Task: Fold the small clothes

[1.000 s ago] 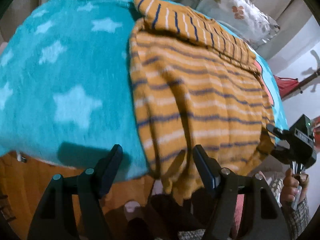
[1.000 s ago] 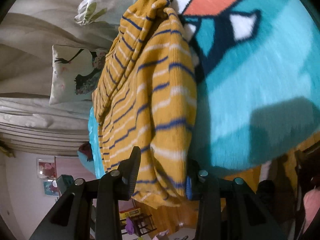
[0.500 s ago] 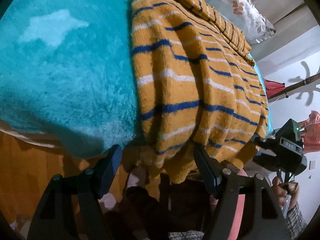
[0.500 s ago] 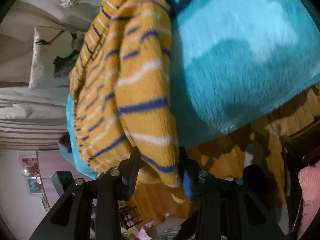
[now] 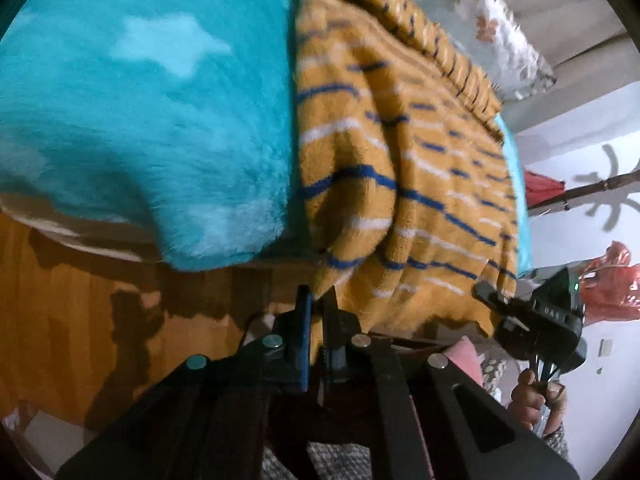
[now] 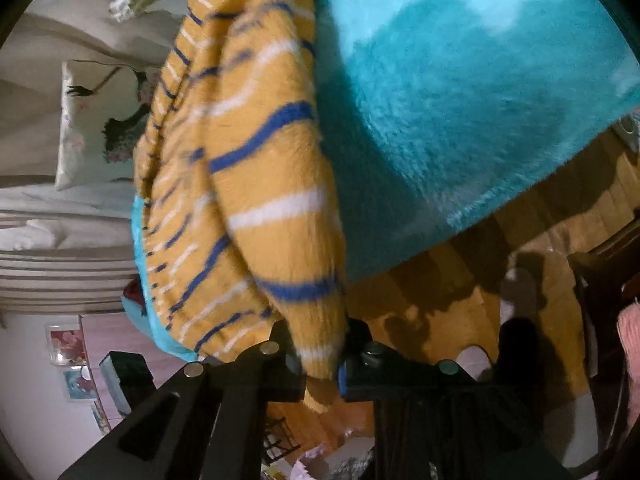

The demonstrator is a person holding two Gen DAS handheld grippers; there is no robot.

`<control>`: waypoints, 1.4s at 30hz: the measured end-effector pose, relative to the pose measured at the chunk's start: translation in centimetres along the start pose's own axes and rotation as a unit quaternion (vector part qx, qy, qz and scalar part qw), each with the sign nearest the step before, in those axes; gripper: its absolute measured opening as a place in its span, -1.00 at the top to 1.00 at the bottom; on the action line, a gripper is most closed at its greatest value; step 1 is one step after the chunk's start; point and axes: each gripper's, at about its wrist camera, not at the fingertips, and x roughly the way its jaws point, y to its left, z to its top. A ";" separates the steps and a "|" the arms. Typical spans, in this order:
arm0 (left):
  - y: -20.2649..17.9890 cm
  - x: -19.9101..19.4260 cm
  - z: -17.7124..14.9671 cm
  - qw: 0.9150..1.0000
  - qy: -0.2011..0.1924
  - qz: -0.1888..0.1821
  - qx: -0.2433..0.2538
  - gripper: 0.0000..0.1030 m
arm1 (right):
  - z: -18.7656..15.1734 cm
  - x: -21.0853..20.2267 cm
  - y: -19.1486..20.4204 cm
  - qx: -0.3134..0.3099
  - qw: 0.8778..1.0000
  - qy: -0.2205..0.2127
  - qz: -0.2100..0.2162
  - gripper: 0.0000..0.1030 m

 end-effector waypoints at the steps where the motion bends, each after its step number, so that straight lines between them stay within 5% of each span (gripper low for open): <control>1: 0.1 -1.1 -0.4 1.000 -0.005 -0.003 0.000 0.91 | -0.3 -1.2 0.0 0.002 1.000 -0.006 0.009 0.80; 7: 0.9 -6.6 -1.4 0.999 -0.034 -0.019 -0.016 1.00 | -1.6 -7.9 -0.8 0.033 0.996 -0.048 0.068 0.81; 14: -0.6 -10.5 1.7 0.995 -0.097 -0.014 0.001 1.00 | -0.3 -7.6 3.4 0.007 0.994 -0.041 0.098 0.81; 20: -2.9 -10.8 4.0 0.992 -0.120 0.025 0.028 0.94 | 3.0 -7.6 8.7 -0.038 0.993 -0.023 0.112 0.81; 23: -3.6 -10.3 5.7 0.991 -0.128 0.038 0.014 0.64 | 6.5 -7.4 11.7 -0.058 0.989 -0.016 0.133 0.81; 31: -5.7 -10.1 11.5 0.980 -0.178 0.082 -0.042 0.37 | 21.5 -2.9 17.6 -0.062 0.986 -0.023 0.152 0.81; 37: -8.0 -8.6 15.1 0.973 -0.195 0.112 -0.061 -0.08 | 32.5 4.6 17.5 -0.046 0.996 -0.015 0.080 0.80; 42: -10.2 -5.3 19.3 0.976 -0.176 0.121 -0.037 -0.34 | 36.7 10.1 15.1 -0.011 0.997 0.047 0.052 0.74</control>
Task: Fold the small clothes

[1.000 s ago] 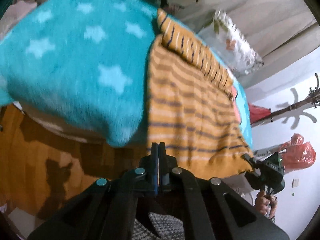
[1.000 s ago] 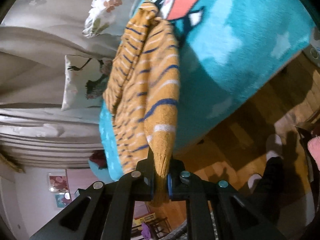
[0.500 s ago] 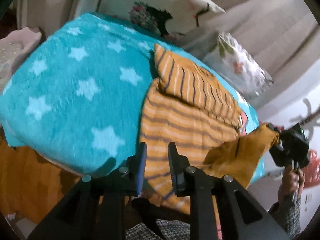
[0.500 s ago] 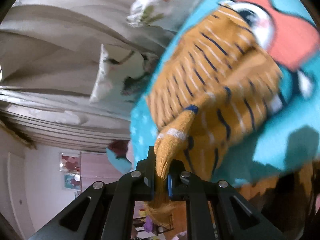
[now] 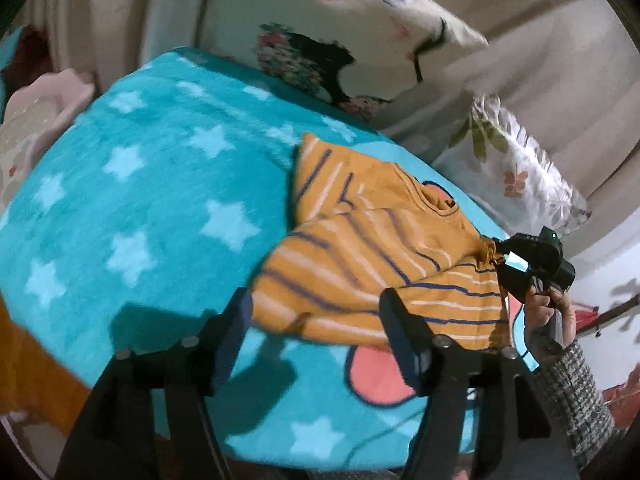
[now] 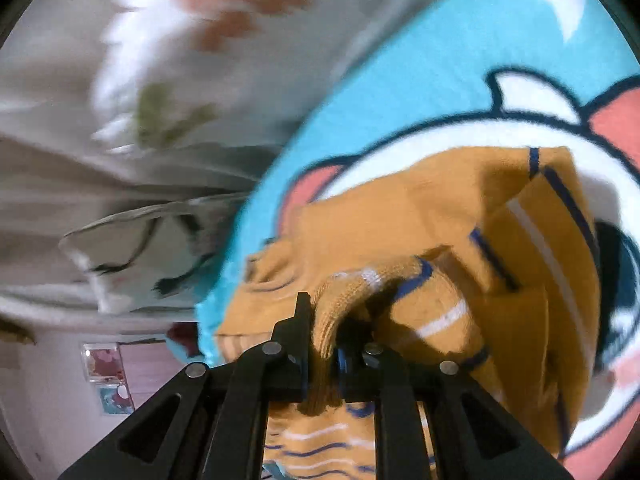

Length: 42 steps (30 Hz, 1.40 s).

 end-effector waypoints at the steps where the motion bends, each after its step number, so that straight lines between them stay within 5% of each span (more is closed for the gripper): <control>1: -0.6 0.9 0.6 1.000 0.003 0.000 0.011 -0.38 | 0.2 0.5 -0.4 0.006 1.000 0.008 0.009 0.73; 7: -4.3 8.5 5.7 0.995 0.036 0.016 0.090 -0.40 | 0.2 1.2 0.4 -0.039 0.998 0.042 -0.001 0.58; 11: -6.6 13.2 7.9 0.989 0.070 0.010 0.131 -0.40 | -0.3 -0.1 2.7 -0.101 0.994 0.041 -0.010 0.11; 14: -8.2 15.9 7.9 0.983 0.100 0.010 0.153 -0.39 | -0.8 -1.3 3.7 -0.124 0.991 0.042 0.000 0.02; 15: -8.8 16.5 7.7 0.980 0.107 0.018 0.165 -0.25 | -1.0 -1.8 3.9 -0.127 0.991 0.040 0.007 0.02; 16: -9.1 16.7 7.5 0.978 0.111 0.024 0.173 0.43 | -1.1 -2.5 4.0 -0.130 0.991 0.036 0.012 0.02; 17: -9.3 16.9 7.3 0.976 0.118 0.029 0.178 0.75 | -1.1 -3.3 4.0 -0.131 0.991 0.029 0.013 0.00; 24: -6.6 12.5 12.2 0.992 0.046 0.055 0.102 0.76 | -1.2 -6.9 3.4 -0.179 0.983 -0.002 -0.030 -0.07; 28: -4.7 14.7 14.3 0.992 0.063 0.081 0.072 0.74 | -2.2 -5.3 4.9 -0.251 0.962 -0.011 -0.106 -0.07; 33: -4.9 17.2 13.8 0.985 0.082 0.112 0.097 0.59 | -2.2 -2.1 6.1 -0.283 0.949 -0.006 -0.135 -0.07; 38: -5.0 16.2 14.0 0.989 0.071 0.102 0.081 0.22 | -1.4 1.6 6.8 -0.313 0.932 -0.008 -0.180 -0.06; 40: -4.8 15.3 14.1 0.989 0.066 0.103 0.079 0.19 | -0.7 2.5 6.5 -0.310 0.932 -0.007 -0.187 0.09; 41: -4.8 15.0 14.1 0.989 0.065 0.104 0.078 0.16 | -0.3 2.7 6.2 -0.297 0.938 -0.001 -0.179 0.79; 42: -4.7 14.5 14.1 0.990 0.064 0.105 0.075 0.14 | 0.1 2.6 5.8 -0.279 0.945 0.003 -0.171 0.88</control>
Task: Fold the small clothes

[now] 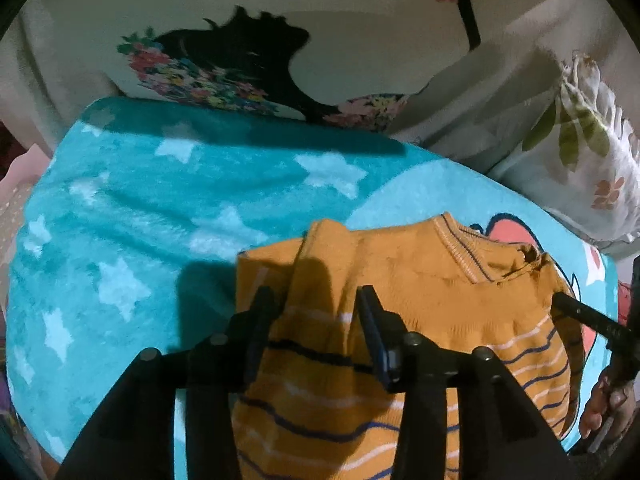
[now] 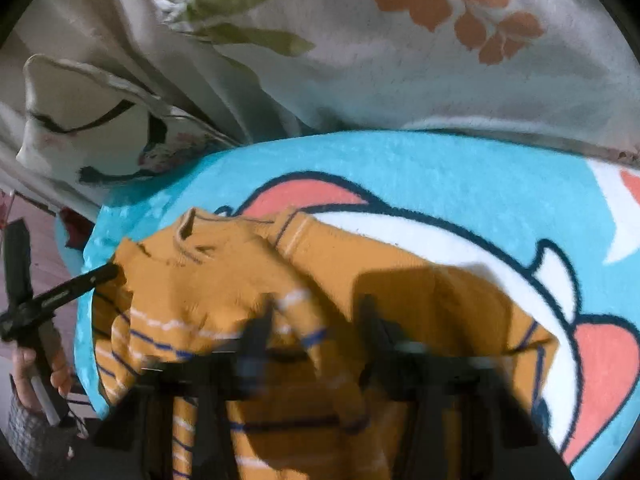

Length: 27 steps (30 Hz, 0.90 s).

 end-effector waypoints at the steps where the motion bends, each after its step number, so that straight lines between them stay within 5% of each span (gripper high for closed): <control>1: 0.4 -0.5 0.0 1.000 -0.003 0.001 -0.003 0.10 | 0.0 -0.3 -0.7 0.021 1.000 -0.006 0.003 0.88; 5: 0.8 -0.6 0.1 1.000 -0.008 0.021 -0.013 -0.11 | -0.1 -0.3 -4.2 0.088 0.996 -0.008 -0.031 0.88; 9: 2.4 -0.2 -0.3 0.999 0.004 0.028 -0.035 -0.11 | -0.1 0.0 -5.9 0.122 0.992 -0.002 -0.007 0.90; 16: 2.6 -3.3 -2.6 0.999 -0.013 0.018 -0.023 -0.15 | -1.4 -4.8 -7.1 0.140 0.989 -0.035 0.043 0.52; 20: 2.5 -4.7 -4.8 1.000 -0.017 0.001 -0.005 -0.20 | -5.9 -9.1 -9.1 0.163 0.984 -0.053 0.054 0.15; 24: 2.6 -5.2 -7.6 0.999 -0.003 -0.036 0.007 -0.20 | -12.0 -11.3 -10.5 0.191 0.980 -0.053 0.031 -0.02; 27: 2.8 -4.8 -9.5 0.998 0.010 -0.054 0.010 -0.20 | -16.4 -10.9 -11.0 0.236 0.969 -0.044 0.051 -0.05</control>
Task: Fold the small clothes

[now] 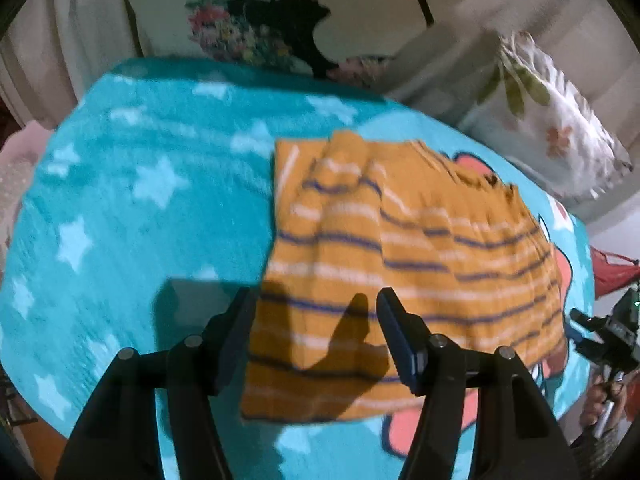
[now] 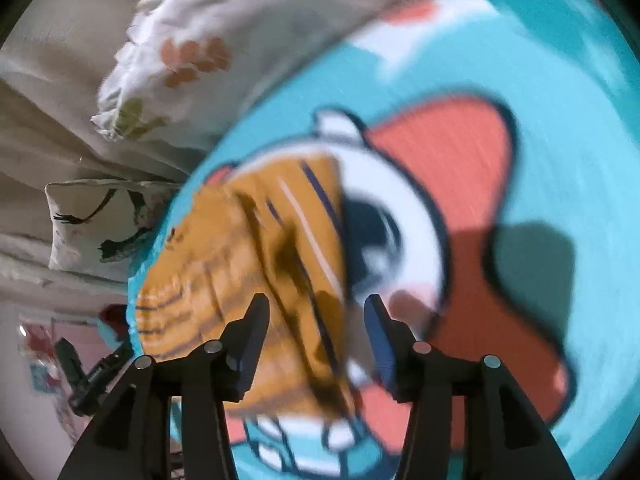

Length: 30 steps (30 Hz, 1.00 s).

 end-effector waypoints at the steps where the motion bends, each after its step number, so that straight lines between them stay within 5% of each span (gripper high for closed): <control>1: 0.1 0.2 -0.4 1.000 0.005 -0.003 -0.001 -0.20 | -1.1 0.5 -0.3 0.010 1.000 0.003 0.004 -0.06; 5: 1.2 0.6 -2.1 1.000 0.024 -0.009 -0.011 -0.20 | -2.8 3.1 0.2 0.021 1.000 -0.007 0.020 -0.06; 8: 2.4 -0.2 -2.9 1.000 0.026 -0.006 -0.017 -0.20 | -3.3 3.5 0.5 0.032 0.999 -0.005 0.030 0.61; 12: 4.1 -2.1 -3.6 1.000 0.009 -0.009 -0.017 -0.26 | -4.4 0.9 0.8 0.023 1.000 -0.017 -0.011 0.87; 17: 6.1 -1.7 -4.1 0.999 0.016 -0.001 -0.041 -0.27 | -4.8 0.1 -1.2 0.049 0.998 -0.019 -0.040 0.86; 24: 5.2 -2.5 -4.2 0.999 -0.009 0.027 -0.039 -0.27 | -3.7 -3.9 5.8 -0.071 0.990 -0.089 -0.083 0.77; 30: 3.4 -2.0 -3.4 0.997 -0.027 0.053 -0.047 -0.27 | -1.2 0.5 10.7 -0.146 0.984 -0.052 -0.083 0.76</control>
